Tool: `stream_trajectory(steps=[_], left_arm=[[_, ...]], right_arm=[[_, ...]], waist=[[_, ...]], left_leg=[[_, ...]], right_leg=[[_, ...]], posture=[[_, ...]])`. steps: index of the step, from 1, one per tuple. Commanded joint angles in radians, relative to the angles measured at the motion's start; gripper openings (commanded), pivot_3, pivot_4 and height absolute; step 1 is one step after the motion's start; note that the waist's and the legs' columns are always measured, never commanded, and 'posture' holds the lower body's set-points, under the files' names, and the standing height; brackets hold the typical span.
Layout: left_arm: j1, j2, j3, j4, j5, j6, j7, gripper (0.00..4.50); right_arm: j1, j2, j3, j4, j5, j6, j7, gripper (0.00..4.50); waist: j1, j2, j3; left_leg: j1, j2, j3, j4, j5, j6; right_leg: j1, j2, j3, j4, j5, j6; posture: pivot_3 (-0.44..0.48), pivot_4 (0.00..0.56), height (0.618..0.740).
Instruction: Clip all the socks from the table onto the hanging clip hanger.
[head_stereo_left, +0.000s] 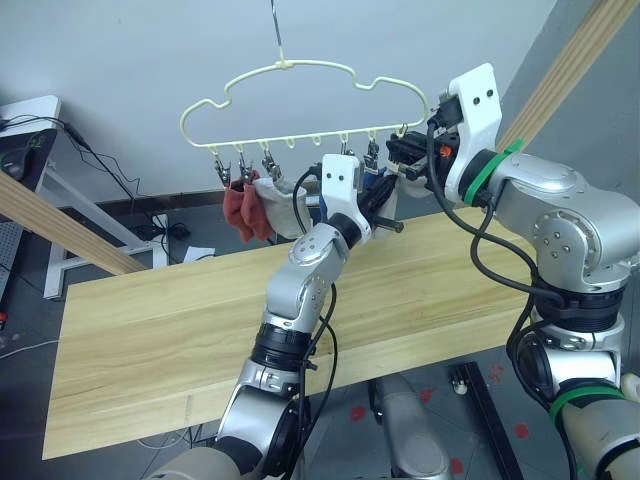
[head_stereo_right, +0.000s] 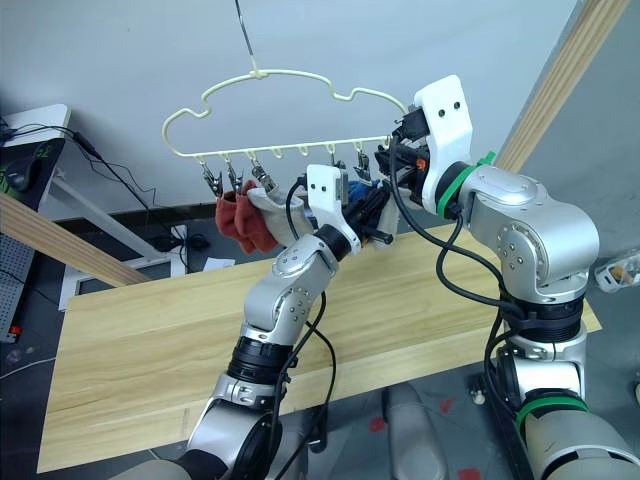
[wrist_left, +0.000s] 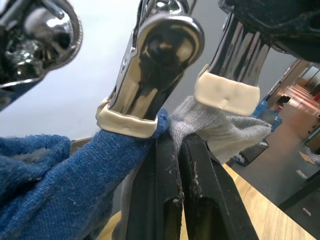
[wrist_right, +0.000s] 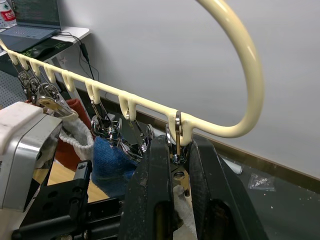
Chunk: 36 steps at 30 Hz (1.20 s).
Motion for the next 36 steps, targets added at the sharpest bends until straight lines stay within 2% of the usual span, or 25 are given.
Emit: stream_trajectory(steps=[1, 12, 24, 33, 36], left_arm=[[-0.025, -0.018, -0.001, -0.056, -0.021, -0.004, -0.011, 0.00], [-0.018, -0.030, -0.010, -0.095, -0.066, -0.010, -0.030, 0.00], [-0.008, -0.035, -0.014, -0.100, -0.061, -0.040, -0.053, 0.00], [-0.024, -0.042, -0.009, -0.075, -0.053, -0.071, -0.045, 0.00], [-0.024, -0.040, -0.009, -0.072, -0.052, -0.074, -0.043, 0.00]], right_arm=[[-0.004, -0.013, 0.005, -0.054, 0.008, -0.018, 0.008, 0.12], [0.011, -0.041, 0.037, -0.047, -0.018, -0.060, 0.011, 0.12], [0.018, -0.050, 0.046, -0.041, -0.027, -0.059, 0.009, 0.12], [0.003, -0.033, 0.022, -0.044, -0.003, -0.011, 0.005, 3.15], [-0.010, -0.031, 0.007, -0.036, -0.001, -0.012, -0.003, 3.15]], waist=[[0.000, 0.000, 0.000], [0.001, 0.000, 0.000], [0.001, 0.000, 0.000], [0.001, 0.000, 0.000], [0.002, 0.000, 0.000]], left_leg=[[0.000, 0.000, 0.000, 0.000, 0.000, 0.000], [0.000, 0.000, 0.000, 0.000, 0.000, 0.000], [0.000, 0.000, 0.000, 0.000, 0.000, 0.000], [0.000, 0.000, 0.000, 0.000, 0.000, 0.000], [0.000, 0.000, 0.000, 0.000, 0.000, 0.000]], right_leg=[[0.000, 0.000, 0.000, 0.000, 0.000, 0.000], [0.000, 0.000, 0.000, 0.000, 0.000, 0.000], [0.000, 0.000, 0.000, 0.000, 0.000, 0.000], [0.000, 0.000, 0.000, 0.000, 0.000, 0.000], [0.000, 0.000, 0.000, 0.000, 0.000, -0.001]], posture=[[-0.277, 0.312, 0.740], [-0.278, 0.314, 0.740], [-0.279, 0.315, 0.740], [-0.277, 0.315, 0.740], [-0.276, 0.315, 0.740]])
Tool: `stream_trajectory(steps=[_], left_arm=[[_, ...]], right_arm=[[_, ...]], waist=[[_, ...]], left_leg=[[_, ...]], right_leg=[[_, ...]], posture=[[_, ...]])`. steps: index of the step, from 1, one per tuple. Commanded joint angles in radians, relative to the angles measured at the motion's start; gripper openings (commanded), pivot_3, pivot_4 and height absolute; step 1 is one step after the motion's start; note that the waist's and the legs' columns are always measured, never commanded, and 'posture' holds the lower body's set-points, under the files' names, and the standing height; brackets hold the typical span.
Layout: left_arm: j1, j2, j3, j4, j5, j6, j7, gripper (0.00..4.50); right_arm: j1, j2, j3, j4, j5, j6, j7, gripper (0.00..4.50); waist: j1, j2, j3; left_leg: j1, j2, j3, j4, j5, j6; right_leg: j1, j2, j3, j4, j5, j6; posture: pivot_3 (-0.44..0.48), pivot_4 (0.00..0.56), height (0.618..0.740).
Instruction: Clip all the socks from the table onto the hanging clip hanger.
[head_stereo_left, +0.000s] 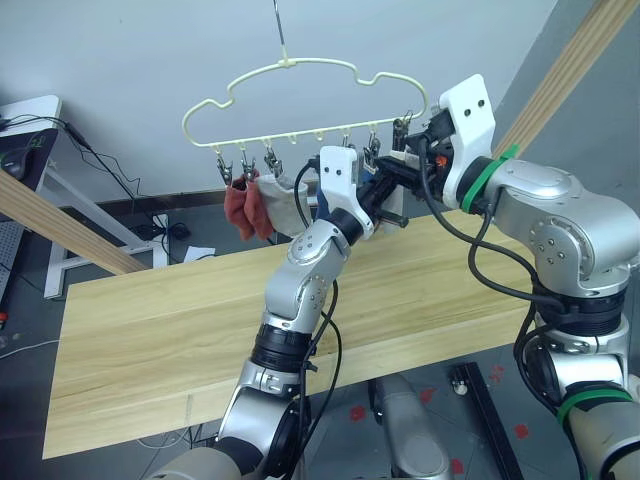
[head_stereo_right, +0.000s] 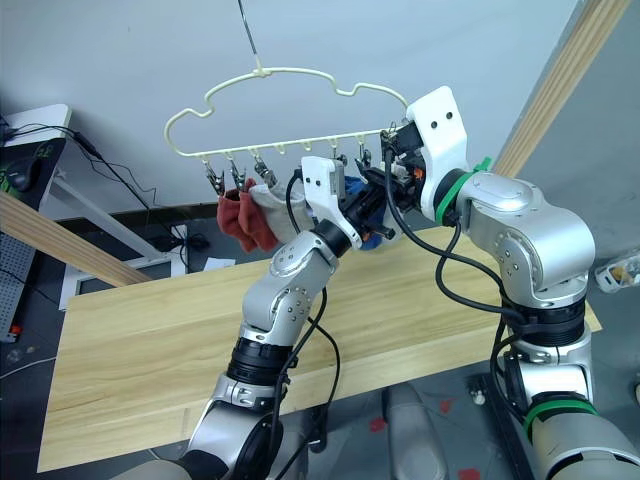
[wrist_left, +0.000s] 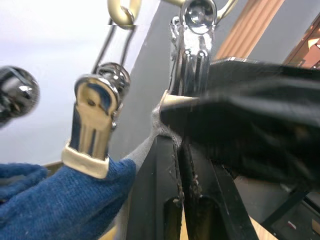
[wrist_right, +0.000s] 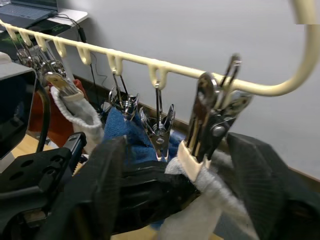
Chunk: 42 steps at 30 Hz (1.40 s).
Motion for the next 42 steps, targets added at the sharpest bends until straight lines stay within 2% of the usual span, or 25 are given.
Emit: stream_trajectory(steps=[1, 6, 7, 15, 21, 27, 29, 36, 40, 42], left_arm=[[-0.026, -0.032, -0.007, -0.038, -0.010, -0.027, -0.001, 0.00], [-0.030, -0.026, -0.007, -0.034, -0.008, -0.020, -0.001, 0.00], [-0.029, -0.025, -0.007, -0.034, -0.009, -0.018, -0.003, 0.47], [-0.003, 0.011, -0.034, -0.063, 0.004, -0.004, -0.041, 2.54], [0.088, 0.133, -0.077, -0.187, -0.005, 0.064, -0.126, 4.22], [0.187, 0.293, -0.080, -0.316, -0.027, 0.150, -0.220, 4.22], [0.236, 0.379, -0.064, -0.376, -0.038, 0.182, -0.265, 4.22], [0.407, 0.697, 0.038, -0.480, -0.025, 0.232, -0.374, 4.22], [0.500, 0.822, 0.117, -0.470, 0.019, 0.212, -0.376, 4.22], [0.554, 0.873, 0.183, -0.463, 0.002, 0.212, -0.407, 4.22]], right_arm=[[-0.032, -0.002, -0.045, -0.019, 0.009, -0.008, -0.009, 3.15], [-0.043, -0.009, -0.075, -0.017, 0.021, -0.004, -0.012, 3.15], [-0.042, -0.011, -0.081, -0.019, 0.024, -0.002, -0.011, 3.21], [-0.031, -0.033, -0.099, -0.026, 0.035, 0.001, -0.004, 3.21], [-0.003, -0.067, -0.118, -0.059, 0.049, 0.003, 0.006, 3.21], [0.065, -0.157, -0.116, -0.108, 0.063, -0.013, 0.057, 3.21], [0.105, -0.208, -0.112, -0.136, 0.074, -0.019, 0.098, 3.21], [0.261, -0.367, -0.110, -0.214, 0.082, -0.092, 0.229, 3.21], [0.340, -0.432, -0.127, -0.215, 0.076, -0.152, 0.283, 3.21], [0.378, -0.458, -0.144, -0.215, 0.081, -0.178, 0.310, 3.21]], waist=[[0.000, 0.000, 0.000], [0.001, 0.000, 0.000], [0.001, 0.000, 0.000], [0.001, 0.000, 0.000], [0.000, 0.000, 0.000], [0.003, 0.000, 0.000], [0.003, 0.000, 0.000], [0.004, 0.000, 0.000], [0.008, 0.000, -0.003], [0.011, 0.000, -0.006]], left_leg=[[0.000, 0.000, 0.000, 0.000, 0.000, 0.000], [0.000, 0.000, 0.000, 0.000, 0.000, 0.000], [0.000, 0.000, 0.000, 0.000, 0.000, 0.000], [0.000, 0.000, 0.000, 0.000, 0.000, 0.000], [0.000, 0.000, 0.000, 0.000, 0.000, 0.000], [0.000, 0.000, -0.001, 0.001, 0.000, 0.000], [0.000, 0.000, -0.001, 0.000, 0.000, 0.000], [0.001, 0.001, -0.002, -0.001, 0.000, 0.000], [0.001, 0.001, -0.003, -0.001, 0.000, 0.000], [0.001, 0.001, -0.003, -0.001, 0.000, 0.000]], right_leg=[[0.000, 0.000, 0.000, 0.000, 0.000, 0.000], [0.000, 0.000, 0.000, 0.000, 0.000, 0.000], [0.000, 0.000, 0.000, 0.000, 0.000, 0.000], [0.000, 0.000, 0.000, 0.000, 0.000, 0.000], [0.000, 0.000, 0.000, 0.001, 0.000, -0.001], [0.000, 0.000, 0.000, 0.001, 0.000, 0.001], [0.000, 0.000, 0.000, 0.000, 0.000, 0.001], [0.000, 0.001, 0.000, 0.000, -0.001, 0.001], [0.000, 0.000, 0.000, -0.001, -0.001, 0.001], [0.000, 0.000, 0.000, -0.002, -0.001, 0.001]], posture=[[-0.275, 0.316, 0.740], [-0.275, 0.315, 0.740], [-0.275, 0.314, 0.740], [-0.266, 0.314, 0.740], [-0.255, 0.317, 0.740], [-0.248, 0.319, 0.740], [-0.239, 0.313, 0.740], [-0.212, 0.285, 0.740], [-0.194, 0.265, 0.740], [-0.185, 0.252, 0.740]])
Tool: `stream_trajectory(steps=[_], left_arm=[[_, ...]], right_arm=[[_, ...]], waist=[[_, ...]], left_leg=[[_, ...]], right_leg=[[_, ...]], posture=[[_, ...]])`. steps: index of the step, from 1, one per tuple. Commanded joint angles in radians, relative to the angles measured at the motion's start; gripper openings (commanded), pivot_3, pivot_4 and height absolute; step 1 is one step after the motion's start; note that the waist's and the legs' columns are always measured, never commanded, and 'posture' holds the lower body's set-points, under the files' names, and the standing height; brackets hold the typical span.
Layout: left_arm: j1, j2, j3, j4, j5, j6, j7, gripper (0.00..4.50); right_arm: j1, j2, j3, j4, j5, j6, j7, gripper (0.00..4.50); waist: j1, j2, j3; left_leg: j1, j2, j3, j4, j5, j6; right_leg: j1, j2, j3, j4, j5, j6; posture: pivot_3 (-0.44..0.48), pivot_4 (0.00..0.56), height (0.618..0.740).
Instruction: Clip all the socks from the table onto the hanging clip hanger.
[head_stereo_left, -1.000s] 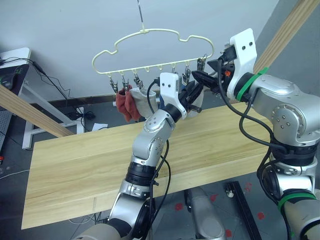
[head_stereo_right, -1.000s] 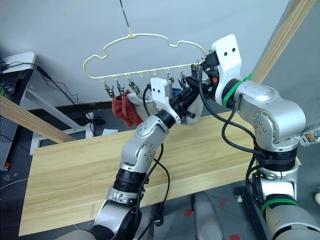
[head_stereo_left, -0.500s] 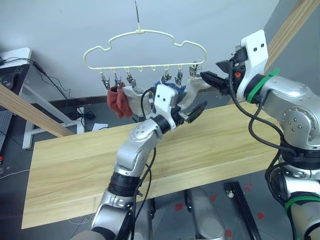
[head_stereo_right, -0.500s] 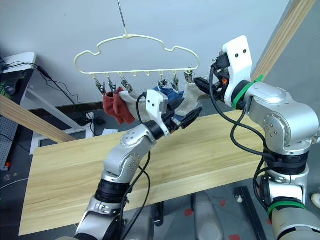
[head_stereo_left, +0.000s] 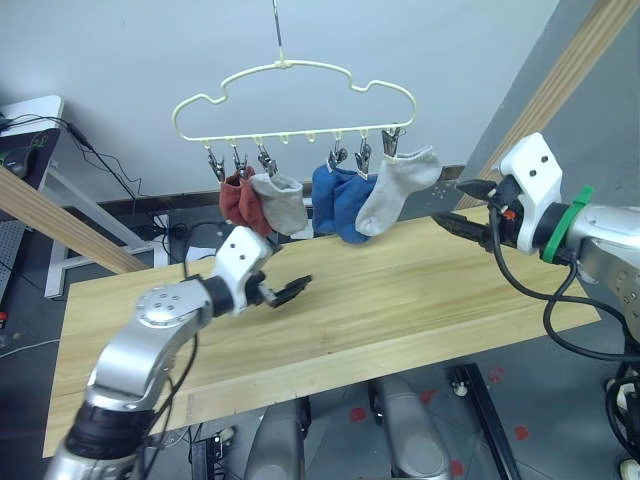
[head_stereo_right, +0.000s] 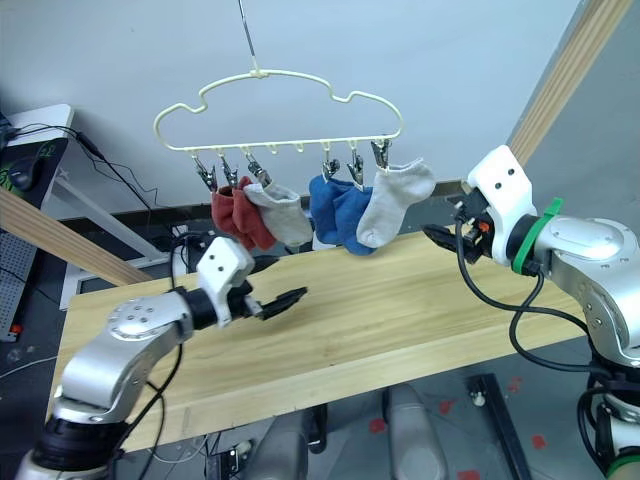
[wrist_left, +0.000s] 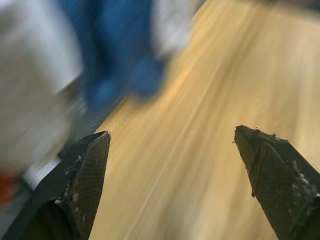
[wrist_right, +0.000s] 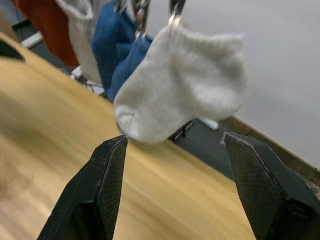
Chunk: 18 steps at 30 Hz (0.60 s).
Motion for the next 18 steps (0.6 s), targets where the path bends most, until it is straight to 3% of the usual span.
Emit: stream_trajectory(steps=[1, 6, 18], left_arm=[[0.069, 0.065, 0.113, -0.020, -0.015, -0.027, -0.048, 4.22], [0.133, 0.112, 0.192, 0.027, -0.022, -0.039, -0.086, 4.22], [0.149, 0.106, 0.233, 0.088, -0.022, -0.065, -0.097, 4.22]], right_arm=[[0.045, -0.046, -0.059, -0.031, 0.005, -0.069, 0.055, 3.21], [0.101, -0.068, -0.072, -0.003, -0.008, -0.143, 0.090, 3.21], [0.142, -0.072, -0.047, 0.066, -0.066, -0.261, 0.112, 3.21]], waist=[[0.004, 0.000, -0.006], [0.023, -0.001, -0.041], [0.049, -0.004, -0.111]], left_leg=[[0.000, 0.000, 0.000, -0.001, 0.000, 0.000], [0.001, 0.000, 0.001, -0.010, 0.000, 0.000], [0.005, 0.003, 0.010, -0.012, 0.000, 0.000]], right_leg=[[0.000, 0.000, 0.000, 0.000, 0.000, 0.000], [0.000, 0.000, 0.000, -0.009, 0.001, -0.002], [0.003, -0.001, 0.000, -0.011, 0.002, -0.003]], posture=[[-0.180, 0.245, 0.740], [-0.159, 0.200, 0.740], [-0.135, 0.132, 0.740]])
